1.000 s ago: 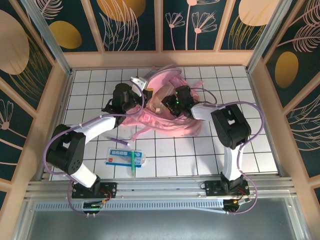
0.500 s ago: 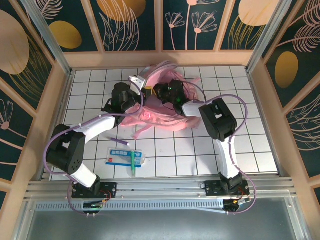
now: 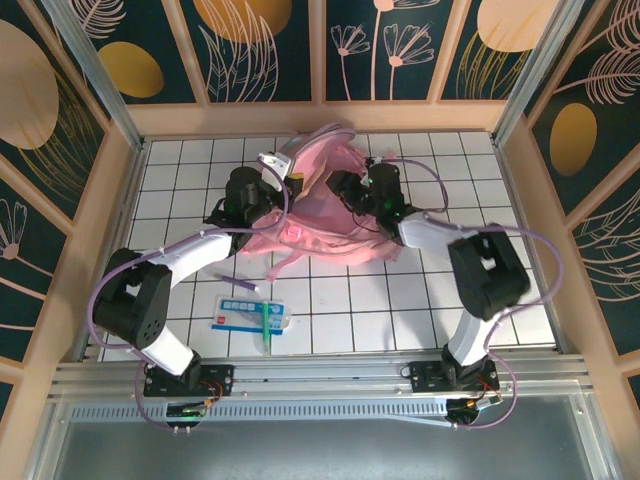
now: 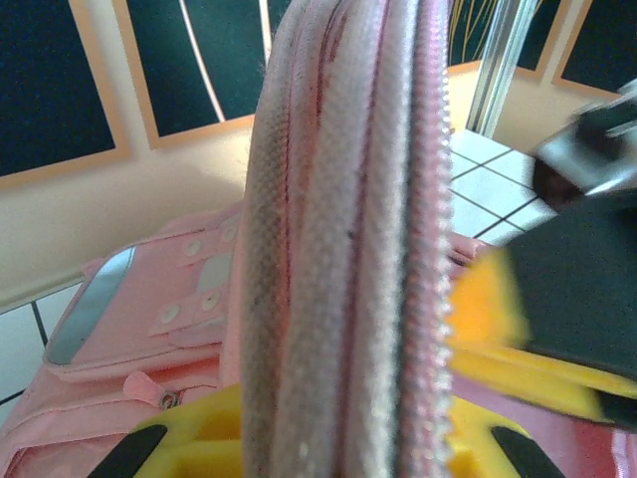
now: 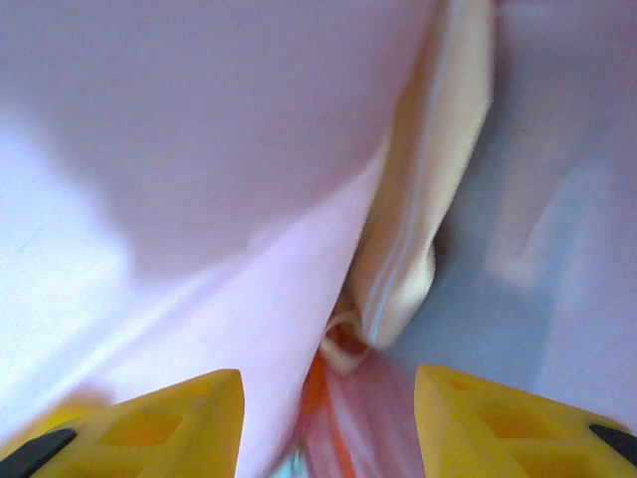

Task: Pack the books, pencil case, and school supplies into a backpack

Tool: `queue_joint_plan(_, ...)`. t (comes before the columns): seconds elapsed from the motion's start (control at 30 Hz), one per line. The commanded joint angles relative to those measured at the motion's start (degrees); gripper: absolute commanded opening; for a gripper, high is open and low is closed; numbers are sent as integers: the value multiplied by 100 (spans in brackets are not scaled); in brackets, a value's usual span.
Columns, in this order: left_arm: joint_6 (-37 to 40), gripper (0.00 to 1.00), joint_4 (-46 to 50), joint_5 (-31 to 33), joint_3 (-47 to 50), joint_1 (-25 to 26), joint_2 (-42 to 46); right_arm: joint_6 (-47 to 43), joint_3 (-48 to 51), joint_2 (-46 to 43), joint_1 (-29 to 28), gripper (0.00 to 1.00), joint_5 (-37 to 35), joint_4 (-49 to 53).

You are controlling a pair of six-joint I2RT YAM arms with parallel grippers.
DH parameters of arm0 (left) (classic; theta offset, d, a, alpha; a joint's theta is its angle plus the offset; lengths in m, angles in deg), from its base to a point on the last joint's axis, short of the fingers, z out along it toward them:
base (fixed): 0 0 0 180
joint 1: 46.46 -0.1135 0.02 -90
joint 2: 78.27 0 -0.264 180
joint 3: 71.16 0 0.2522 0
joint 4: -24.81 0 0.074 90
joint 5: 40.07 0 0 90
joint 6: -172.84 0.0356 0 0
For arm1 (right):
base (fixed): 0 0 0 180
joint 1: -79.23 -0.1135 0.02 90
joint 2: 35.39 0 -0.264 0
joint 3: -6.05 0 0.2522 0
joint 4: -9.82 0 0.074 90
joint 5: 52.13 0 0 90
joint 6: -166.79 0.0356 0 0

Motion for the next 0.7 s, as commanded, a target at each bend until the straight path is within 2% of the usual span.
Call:
queue_joint_plan(0.0, -9, 0, -894, 59, -267, -69, -3, -2279, 816, -680, -459, 50, 215, 766)
queue_joint_plan(0.17, 96, 0, -791, 107, -353, -131, 4, -4735, 1031, -1521, -1664, 53, -256, 2147)
queue_joint_plan(0.33, 41, 0, -749, 75, -386, -158, -12, -6608, 1219, -1536, -2903, 54, 381, 2546)
queue_joint_plan(0.4, -6, 0, -721, 37, -384, -158, -13, -7722, 1330, -1460, -3280, 54, 394, 2521)
queue_joint_plan(0.57, -94, 0, -676, -18, -278, -158, 38, -9882, 1251, -990, -3534, 54, 266, 2637)
queue_joint_plan(0.67, -100, 0, -637, -9, -222, -157, 75, -10649, 1134, -707, -3549, 54, 249, 2524)
